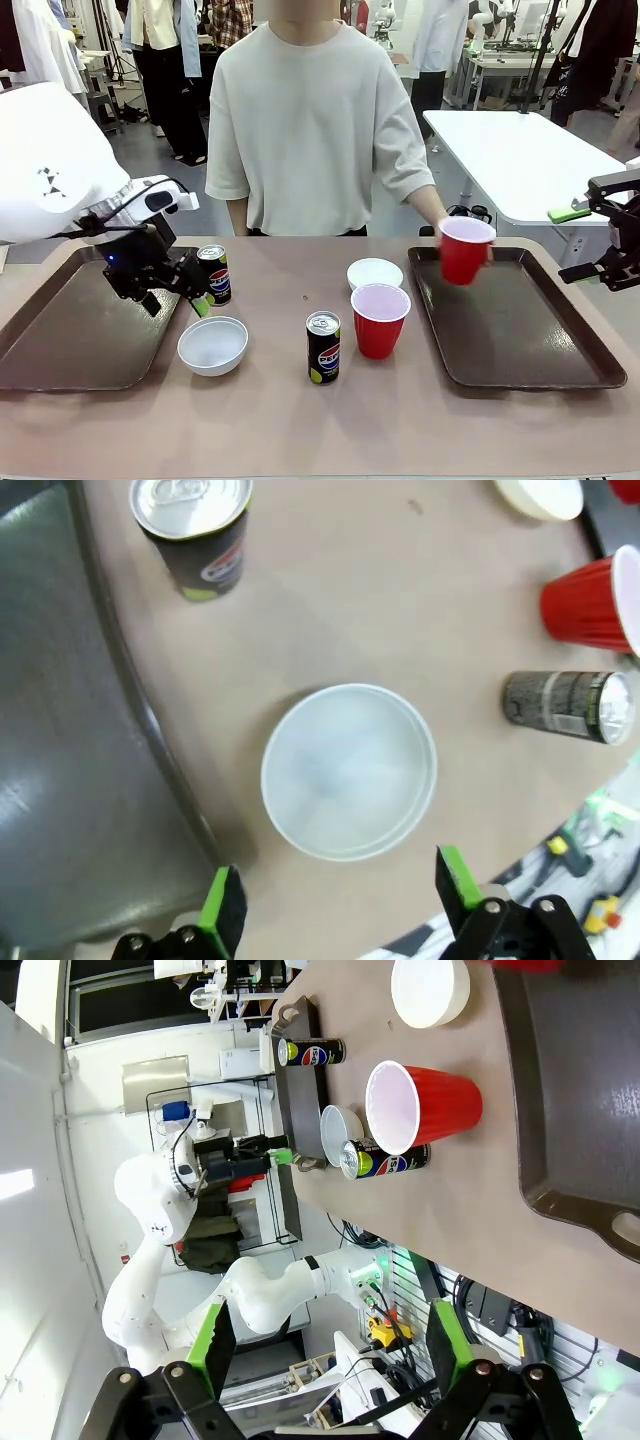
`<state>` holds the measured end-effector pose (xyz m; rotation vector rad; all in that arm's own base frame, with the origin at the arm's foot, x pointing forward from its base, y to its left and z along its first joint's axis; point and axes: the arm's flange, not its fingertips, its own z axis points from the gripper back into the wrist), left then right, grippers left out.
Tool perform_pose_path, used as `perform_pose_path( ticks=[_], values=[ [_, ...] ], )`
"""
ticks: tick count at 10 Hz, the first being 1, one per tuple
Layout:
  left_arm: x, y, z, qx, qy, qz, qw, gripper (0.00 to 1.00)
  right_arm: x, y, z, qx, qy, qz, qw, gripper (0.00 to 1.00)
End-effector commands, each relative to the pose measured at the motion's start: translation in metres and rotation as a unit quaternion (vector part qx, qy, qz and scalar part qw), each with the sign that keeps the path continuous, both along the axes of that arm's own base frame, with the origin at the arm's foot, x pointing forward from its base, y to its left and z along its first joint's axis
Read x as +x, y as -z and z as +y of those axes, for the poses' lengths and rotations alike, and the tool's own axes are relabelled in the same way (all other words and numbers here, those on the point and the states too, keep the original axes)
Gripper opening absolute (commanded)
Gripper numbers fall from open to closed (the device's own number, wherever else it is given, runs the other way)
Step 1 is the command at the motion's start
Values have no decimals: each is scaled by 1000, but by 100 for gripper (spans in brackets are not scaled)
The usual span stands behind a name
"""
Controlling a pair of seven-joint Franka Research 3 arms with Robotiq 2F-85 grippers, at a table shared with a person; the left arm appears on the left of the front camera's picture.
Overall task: Prepare tableware on both trays.
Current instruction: Pick up a Picnic Bowl from the table and place it on a Handle tray.
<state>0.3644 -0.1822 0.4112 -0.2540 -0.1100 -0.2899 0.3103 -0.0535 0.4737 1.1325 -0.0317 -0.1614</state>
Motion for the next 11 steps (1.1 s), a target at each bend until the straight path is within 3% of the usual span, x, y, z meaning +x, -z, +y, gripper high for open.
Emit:
perform_pose_path(
  ticks=[1,3,8,9,10,11],
  values=[
    [2,12,-16,88,6,-30,996,100,0,-1,1,4,-4,-3,1000,100],
    [1,34,-26,128,12,-27,991,100,0,-1,1,4,-4,-3,1000,100],
    [16,74,-31,130,-13,-57,990,100,0,-1,1,4,-4,-3,1000,100],
    [20,80,-32,121,-9,-63,991,46,0,-1,1,4,-4,-3,1000,100],
    [21,80,-34,120,-9,-64,991,45,0,-1,1,4,-4,-3,1000,100],
    [22,76,-34,118,-11,-65,991,0,0,-1,1,4,-4,-3,1000,100]
  ],
)
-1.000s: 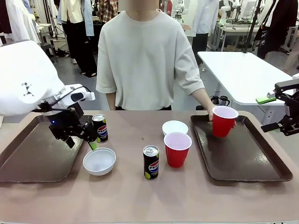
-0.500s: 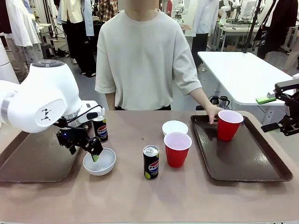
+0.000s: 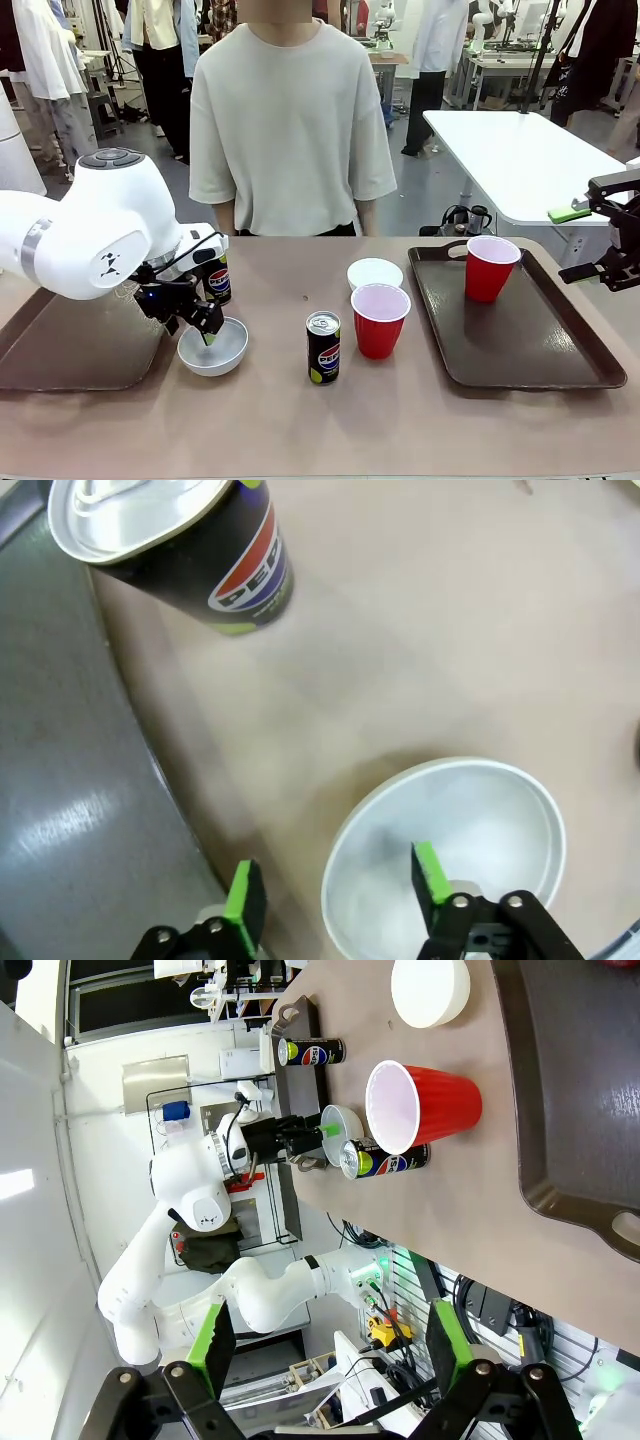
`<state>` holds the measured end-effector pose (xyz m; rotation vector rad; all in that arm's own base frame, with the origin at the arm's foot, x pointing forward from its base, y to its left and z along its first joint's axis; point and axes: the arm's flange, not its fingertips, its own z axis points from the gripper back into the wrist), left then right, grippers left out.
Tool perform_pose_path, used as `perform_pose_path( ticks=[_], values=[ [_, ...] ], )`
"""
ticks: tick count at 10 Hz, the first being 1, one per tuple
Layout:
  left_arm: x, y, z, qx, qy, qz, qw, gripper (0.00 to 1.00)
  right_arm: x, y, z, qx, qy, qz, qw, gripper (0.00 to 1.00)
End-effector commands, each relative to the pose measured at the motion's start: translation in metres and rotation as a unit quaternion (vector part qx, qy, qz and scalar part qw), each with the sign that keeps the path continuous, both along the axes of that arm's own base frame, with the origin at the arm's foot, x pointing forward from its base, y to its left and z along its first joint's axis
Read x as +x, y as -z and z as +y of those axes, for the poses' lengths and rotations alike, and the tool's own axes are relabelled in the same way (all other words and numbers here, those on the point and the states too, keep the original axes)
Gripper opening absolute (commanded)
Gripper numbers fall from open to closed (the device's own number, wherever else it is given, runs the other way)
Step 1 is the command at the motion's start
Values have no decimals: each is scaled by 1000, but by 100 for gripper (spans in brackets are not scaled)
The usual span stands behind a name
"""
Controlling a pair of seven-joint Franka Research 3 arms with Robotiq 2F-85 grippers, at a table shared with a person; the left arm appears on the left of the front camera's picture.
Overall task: Prepare tableware on both trays.
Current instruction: Pick up a Picnic Bowl from the table and place it on a Handle tray.
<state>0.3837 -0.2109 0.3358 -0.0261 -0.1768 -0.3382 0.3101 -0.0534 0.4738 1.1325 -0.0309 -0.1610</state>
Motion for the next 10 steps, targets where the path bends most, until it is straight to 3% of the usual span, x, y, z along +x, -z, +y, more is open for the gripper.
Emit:
perform_pose_path(
  ticks=[1,2,6,10],
  values=[
    [3,-1,-6,7,-24,-16,1000,40,0,-1,1,4,-3,-4,1000,100],
    [3,-3,-6,4,-24,-14,1000,0,0,-1,1,4,-3,-4,1000,100],
    [4,-5,-7,10,-29,-8,999,0,0,-1,1,4,-3,-4,1000,100],
    [1,-20,-5,24,-80,9,997,0,0,-1,1,4,-3,-4,1000,100]
  ],
)
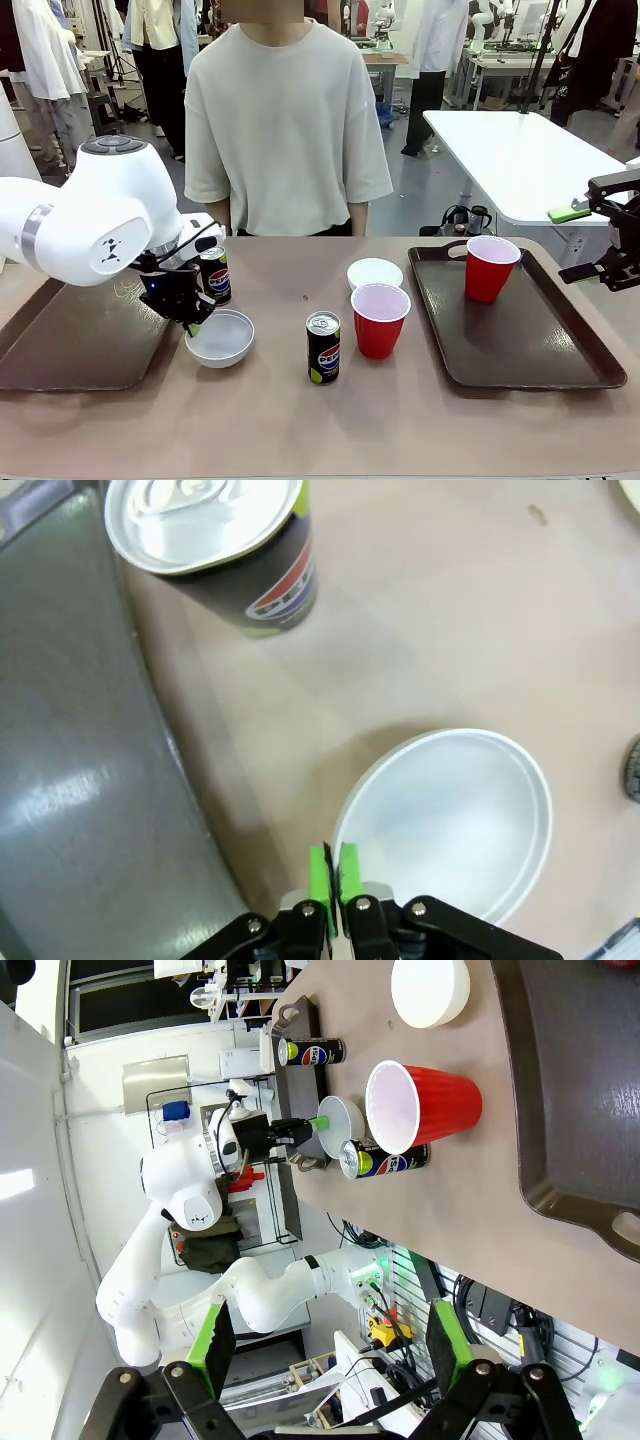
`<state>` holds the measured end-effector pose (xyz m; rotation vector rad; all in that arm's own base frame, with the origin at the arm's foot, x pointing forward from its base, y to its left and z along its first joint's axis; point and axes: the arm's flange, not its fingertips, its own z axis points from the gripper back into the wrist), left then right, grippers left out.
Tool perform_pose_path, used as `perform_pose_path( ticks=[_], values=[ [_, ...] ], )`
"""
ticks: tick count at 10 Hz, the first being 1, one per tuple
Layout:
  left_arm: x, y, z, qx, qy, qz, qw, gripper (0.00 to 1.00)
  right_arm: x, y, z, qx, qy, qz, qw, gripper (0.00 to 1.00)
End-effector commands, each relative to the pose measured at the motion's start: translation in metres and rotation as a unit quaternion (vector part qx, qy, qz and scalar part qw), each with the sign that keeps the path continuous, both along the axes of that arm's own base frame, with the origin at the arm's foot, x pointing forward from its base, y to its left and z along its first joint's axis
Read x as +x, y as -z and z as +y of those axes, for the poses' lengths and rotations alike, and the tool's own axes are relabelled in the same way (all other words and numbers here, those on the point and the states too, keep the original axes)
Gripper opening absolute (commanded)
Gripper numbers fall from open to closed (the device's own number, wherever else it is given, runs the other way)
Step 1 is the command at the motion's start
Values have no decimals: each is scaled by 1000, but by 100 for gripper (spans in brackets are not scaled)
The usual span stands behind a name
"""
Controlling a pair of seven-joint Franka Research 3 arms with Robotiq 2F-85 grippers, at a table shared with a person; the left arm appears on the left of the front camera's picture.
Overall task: Prepare tableware on both trays.
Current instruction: Pick up a Picnic Bowl from the table and place it on a Handle tray.
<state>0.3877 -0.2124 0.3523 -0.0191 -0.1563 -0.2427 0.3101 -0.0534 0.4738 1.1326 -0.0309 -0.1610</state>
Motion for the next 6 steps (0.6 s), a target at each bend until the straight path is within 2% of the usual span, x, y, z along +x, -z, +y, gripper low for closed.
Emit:
perform_pose_path(
  ticks=[1,4,6],
  values=[
    [-7,-20,-3,26,-42,8,999,0,0,-1,1,4,-3,-4,1000,100],
    [-21,-120,-7,0,-69,-23,997,0,0,-1,1,4,-3,-4,1000,100],
    [-22,-153,-7,-7,-85,-31,996,0,0,-1,1,4,-3,-4,1000,100]
  ],
)
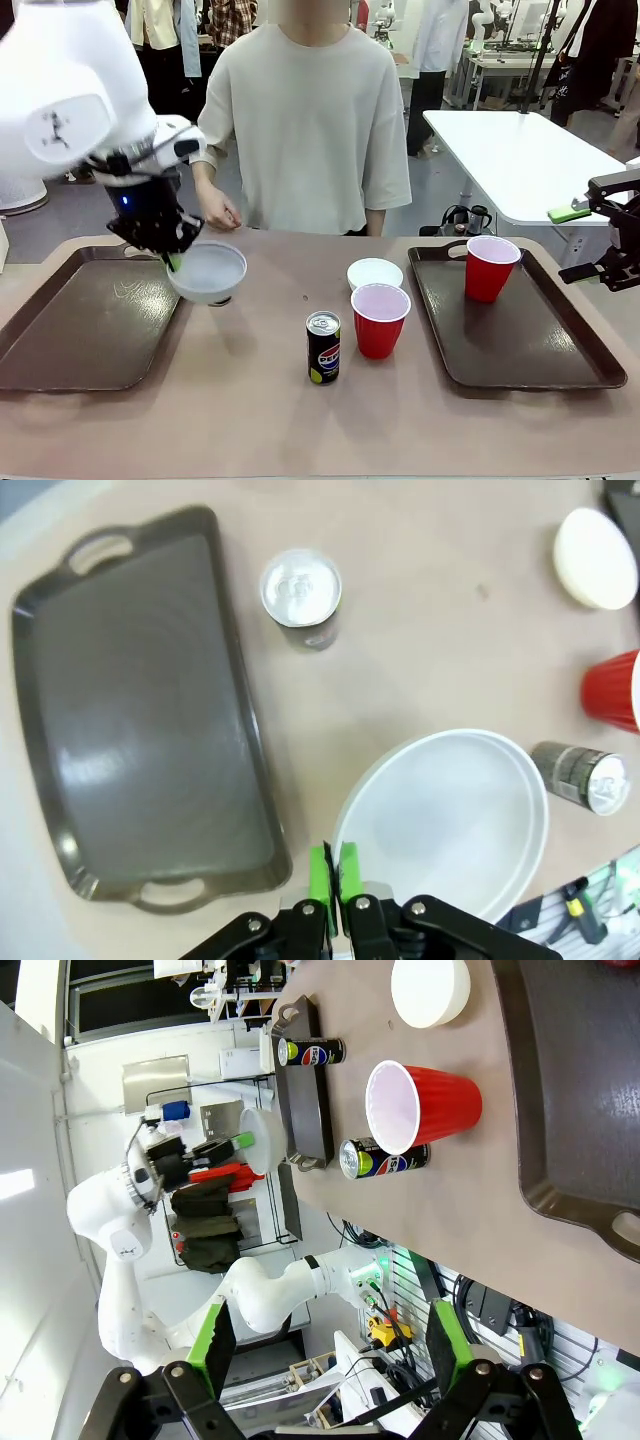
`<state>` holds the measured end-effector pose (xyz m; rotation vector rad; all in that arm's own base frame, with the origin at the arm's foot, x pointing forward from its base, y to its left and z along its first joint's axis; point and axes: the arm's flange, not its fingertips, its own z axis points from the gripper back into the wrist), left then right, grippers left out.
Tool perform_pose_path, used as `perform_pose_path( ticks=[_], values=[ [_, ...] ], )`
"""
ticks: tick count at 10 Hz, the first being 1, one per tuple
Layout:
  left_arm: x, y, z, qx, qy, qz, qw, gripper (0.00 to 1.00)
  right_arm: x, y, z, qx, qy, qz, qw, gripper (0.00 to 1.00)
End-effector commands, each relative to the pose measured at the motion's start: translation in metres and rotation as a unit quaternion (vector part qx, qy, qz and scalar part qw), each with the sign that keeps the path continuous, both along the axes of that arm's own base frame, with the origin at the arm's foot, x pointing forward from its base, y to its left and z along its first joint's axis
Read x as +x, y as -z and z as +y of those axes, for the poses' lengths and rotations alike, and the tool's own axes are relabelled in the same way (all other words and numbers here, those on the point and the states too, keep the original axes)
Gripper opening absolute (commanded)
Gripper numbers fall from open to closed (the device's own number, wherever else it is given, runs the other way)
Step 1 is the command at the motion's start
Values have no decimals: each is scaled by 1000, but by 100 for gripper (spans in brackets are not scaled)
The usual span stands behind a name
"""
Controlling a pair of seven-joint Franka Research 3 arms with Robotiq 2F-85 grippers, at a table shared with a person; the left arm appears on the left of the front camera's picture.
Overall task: Prepare tableware on both trays.
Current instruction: Pick up a Picnic Bowl from the table and place it on a Handle tray.
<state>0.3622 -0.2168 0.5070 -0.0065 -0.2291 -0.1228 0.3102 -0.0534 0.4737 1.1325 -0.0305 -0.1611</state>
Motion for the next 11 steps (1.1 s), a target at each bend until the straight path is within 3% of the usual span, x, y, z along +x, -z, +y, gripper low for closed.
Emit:
perform_pose_path(
  ticks=[1,2,3,4,6,11],
  values=[
    [4,26,1,4,9,9,1000,0,0,-1,0,4,-3,-4,1000,100],
    [4,26,1,4,9,9,1000,0,0,-1,0,4,-3,-4,1000,100],
    [-1,-4,-1,0,0,-1,1000,4,0,-1,0,4,-3,-4,1000,100],
    [5,-3,26,-13,4,14,1000,4,0,-1,0,4,-3,-4,1000,100],
    [15,-15,80,-21,-17,0,1000,4,0,-1,0,4,-3,-4,1000,100],
    [42,-11,160,19,-107,9,994,4,0,-1,0,4,-3,-4,1000,100]
  ],
)
